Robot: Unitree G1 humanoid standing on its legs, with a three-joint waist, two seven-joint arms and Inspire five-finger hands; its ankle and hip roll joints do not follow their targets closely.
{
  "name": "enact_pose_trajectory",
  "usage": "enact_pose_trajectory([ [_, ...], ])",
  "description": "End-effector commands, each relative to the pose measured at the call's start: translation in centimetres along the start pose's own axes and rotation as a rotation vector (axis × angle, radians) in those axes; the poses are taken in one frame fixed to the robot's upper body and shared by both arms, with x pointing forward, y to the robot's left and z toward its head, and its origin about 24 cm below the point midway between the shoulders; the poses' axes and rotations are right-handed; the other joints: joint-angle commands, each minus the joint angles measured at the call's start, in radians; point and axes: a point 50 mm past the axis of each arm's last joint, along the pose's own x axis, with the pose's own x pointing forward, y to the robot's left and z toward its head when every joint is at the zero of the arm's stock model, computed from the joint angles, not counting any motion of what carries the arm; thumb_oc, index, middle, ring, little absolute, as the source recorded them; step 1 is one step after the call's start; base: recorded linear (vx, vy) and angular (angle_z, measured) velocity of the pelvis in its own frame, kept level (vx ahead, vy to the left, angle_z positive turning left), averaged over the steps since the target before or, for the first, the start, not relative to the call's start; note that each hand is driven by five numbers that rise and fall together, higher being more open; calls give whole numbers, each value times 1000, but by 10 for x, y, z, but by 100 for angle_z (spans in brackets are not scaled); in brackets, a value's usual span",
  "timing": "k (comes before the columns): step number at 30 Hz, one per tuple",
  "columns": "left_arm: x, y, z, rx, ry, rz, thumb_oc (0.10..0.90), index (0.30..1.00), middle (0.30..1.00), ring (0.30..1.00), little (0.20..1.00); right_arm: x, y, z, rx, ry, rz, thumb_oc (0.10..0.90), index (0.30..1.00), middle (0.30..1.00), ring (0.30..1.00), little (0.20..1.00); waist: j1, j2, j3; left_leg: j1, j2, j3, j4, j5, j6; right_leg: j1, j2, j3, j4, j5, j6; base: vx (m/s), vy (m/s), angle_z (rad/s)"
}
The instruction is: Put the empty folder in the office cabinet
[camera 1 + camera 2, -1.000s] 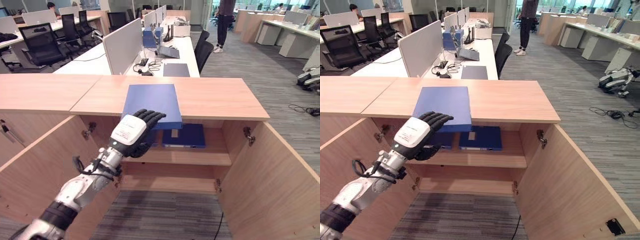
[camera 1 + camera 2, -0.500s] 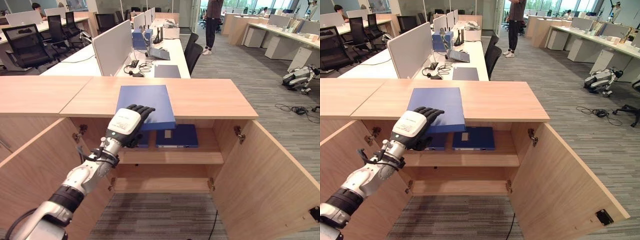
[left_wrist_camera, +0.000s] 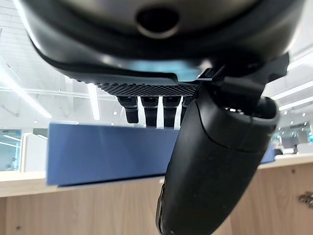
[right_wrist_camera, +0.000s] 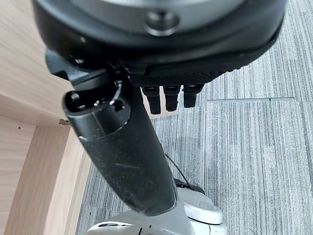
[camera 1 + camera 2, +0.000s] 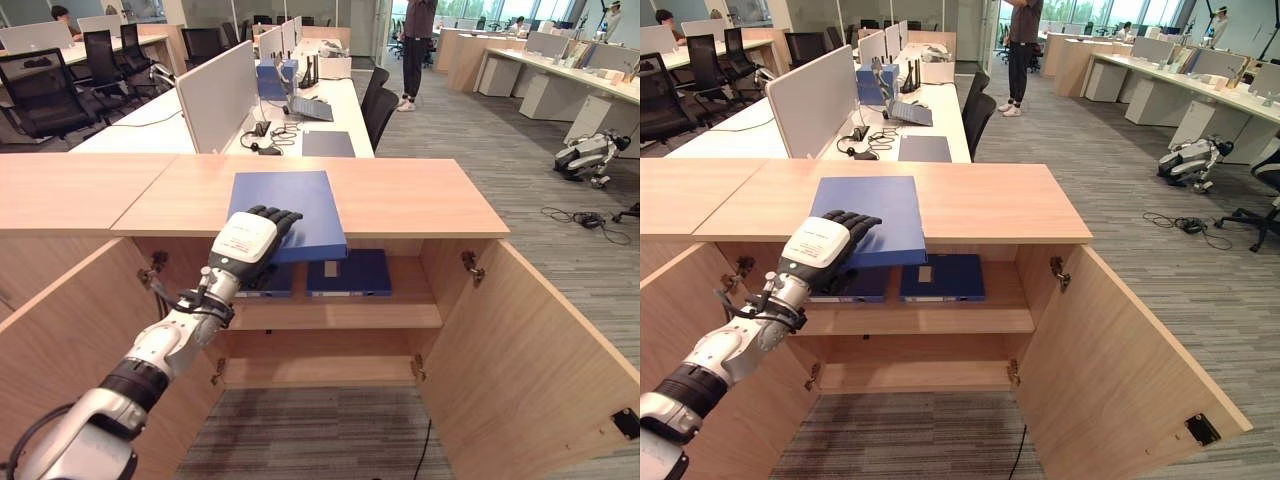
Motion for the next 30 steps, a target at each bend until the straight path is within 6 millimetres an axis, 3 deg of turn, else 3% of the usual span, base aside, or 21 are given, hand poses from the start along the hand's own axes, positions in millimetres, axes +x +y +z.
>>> enact_pose_trajectory([
  [1, 46, 84, -18, 54, 50, 320, 800, 900, 900, 900, 900, 5, -24, 19, -93, -63, -56, 800, 900, 900, 900, 900, -20, 1, -7, 10, 41, -20, -1, -74, -53, 100, -121, 24, 29, -106, 161, 0, 0, 0],
  [18, 49, 66, -38, 0, 191, 236, 800, 900, 900, 900, 900, 6, -26, 26, -104, -90, -55, 800, 900, 900, 900, 900, -43, 0, -9, 24, 43, -1, -1, -77, -55, 94, -120, 39, 33, -102, 163, 2, 1, -1],
  [19, 49, 64, -39, -4, 199, 231, 762, 844, 844, 844, 844, 6, -26, 26, -104, -91, -55, 800, 900, 900, 900, 900, -44, -1, -9, 25, 43, 0, -1, -77, -55, 94, -120, 39, 33, -102, 164, -3, 4, -8],
  [20, 49, 63, -40, -9, 208, 228, 400, 300, 300, 300, 300, 6, -26, 26, -104, -89, -55, 800, 900, 900, 900, 900, -44, -1, -8, 26, 43, 1, -1, -78, -55, 94, -119, 41, 33, -103, 163, 3, 5, -13],
  [30, 52, 74, -26, -92, 163, 311, 400, 300, 300, 300, 300, 6, -26, 22, -95, -64, -64, 800, 900, 900, 900, 900, -34, -4, -7, 27, 44, -4, -1, -79, -53, 97, -119, 38, 36, -107, 160, 3, 1, -2],
])
